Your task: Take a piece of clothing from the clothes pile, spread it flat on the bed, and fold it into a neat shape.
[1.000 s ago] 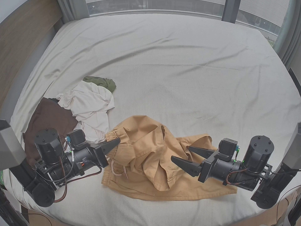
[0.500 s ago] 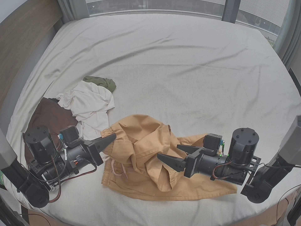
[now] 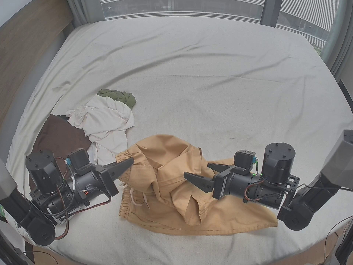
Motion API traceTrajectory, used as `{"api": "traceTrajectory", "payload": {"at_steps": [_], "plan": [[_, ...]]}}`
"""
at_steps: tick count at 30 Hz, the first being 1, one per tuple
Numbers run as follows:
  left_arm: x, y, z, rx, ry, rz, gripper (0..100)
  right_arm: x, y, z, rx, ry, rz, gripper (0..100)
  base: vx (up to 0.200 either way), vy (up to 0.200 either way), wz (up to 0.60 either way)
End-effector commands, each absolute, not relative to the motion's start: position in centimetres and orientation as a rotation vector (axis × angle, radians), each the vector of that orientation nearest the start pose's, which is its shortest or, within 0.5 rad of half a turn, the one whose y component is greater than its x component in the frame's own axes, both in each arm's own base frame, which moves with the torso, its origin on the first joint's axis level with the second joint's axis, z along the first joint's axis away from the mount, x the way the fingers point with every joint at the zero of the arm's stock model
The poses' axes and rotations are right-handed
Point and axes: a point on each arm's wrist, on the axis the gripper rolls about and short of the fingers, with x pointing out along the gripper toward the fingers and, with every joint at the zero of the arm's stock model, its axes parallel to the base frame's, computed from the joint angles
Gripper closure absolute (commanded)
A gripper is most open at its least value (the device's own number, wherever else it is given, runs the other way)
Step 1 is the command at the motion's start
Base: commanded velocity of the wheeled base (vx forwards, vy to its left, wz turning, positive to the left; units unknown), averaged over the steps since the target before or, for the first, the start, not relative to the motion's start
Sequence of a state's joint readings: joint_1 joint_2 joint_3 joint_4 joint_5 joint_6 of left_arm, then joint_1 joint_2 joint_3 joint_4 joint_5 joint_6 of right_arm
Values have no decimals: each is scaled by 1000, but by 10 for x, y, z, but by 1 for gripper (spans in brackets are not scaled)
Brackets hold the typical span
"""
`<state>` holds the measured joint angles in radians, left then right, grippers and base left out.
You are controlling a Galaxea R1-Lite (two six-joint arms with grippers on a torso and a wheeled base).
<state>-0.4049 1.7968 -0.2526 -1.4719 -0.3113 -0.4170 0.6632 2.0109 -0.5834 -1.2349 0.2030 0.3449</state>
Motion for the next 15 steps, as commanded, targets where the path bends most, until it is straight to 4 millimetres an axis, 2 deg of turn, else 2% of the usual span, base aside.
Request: {"api": "traceTrajectory", "payload": {"at_steps": [1,7,15], "plan": [[229,-105,106,-392,242,-679,100,262,209,77,270,368,813,0,0,0,0],[231,-106,104,-393,239,-682,100,271,220,69,273,374,845,0,0,0,0],[234,-107,100,-394,254,-675,100,275,228,62,275,385,867,0,0,0,0]]}}
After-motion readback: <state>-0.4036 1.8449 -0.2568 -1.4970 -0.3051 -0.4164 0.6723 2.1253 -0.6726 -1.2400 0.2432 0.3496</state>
